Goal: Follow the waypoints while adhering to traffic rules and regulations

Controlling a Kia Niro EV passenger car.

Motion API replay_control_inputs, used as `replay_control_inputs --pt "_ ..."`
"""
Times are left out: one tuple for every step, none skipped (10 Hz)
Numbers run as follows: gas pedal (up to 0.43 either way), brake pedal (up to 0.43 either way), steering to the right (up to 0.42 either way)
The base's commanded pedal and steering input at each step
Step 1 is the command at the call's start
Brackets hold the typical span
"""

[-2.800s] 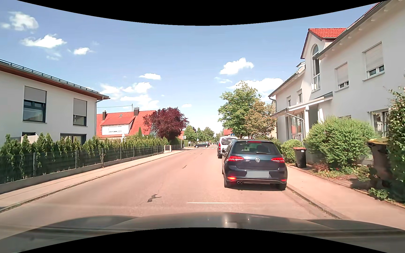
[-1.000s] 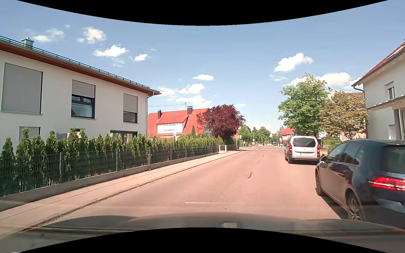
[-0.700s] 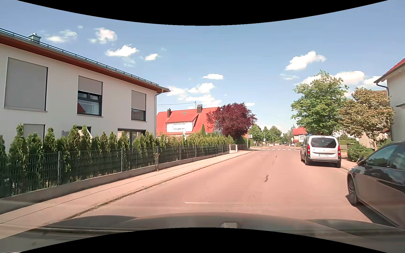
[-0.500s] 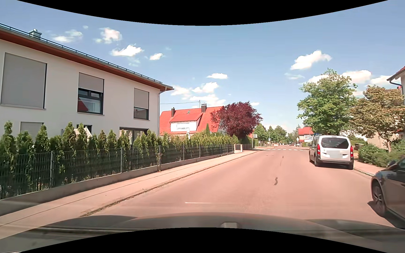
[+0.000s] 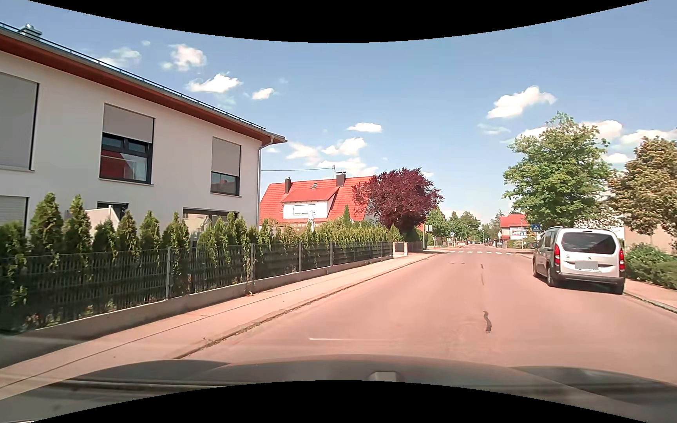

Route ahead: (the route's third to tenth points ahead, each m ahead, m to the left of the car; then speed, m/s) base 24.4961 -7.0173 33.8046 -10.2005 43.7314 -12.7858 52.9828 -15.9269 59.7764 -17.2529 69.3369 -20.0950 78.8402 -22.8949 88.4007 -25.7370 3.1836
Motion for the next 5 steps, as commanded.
replay_control_inputs --pt "0.177 0.000 0.094" --pt "0.177 0.000 0.114" --pt "0.177 0.000 0.127" --pt "0.177 0.000 0.139" --pt "0.177 0.000 0.153"
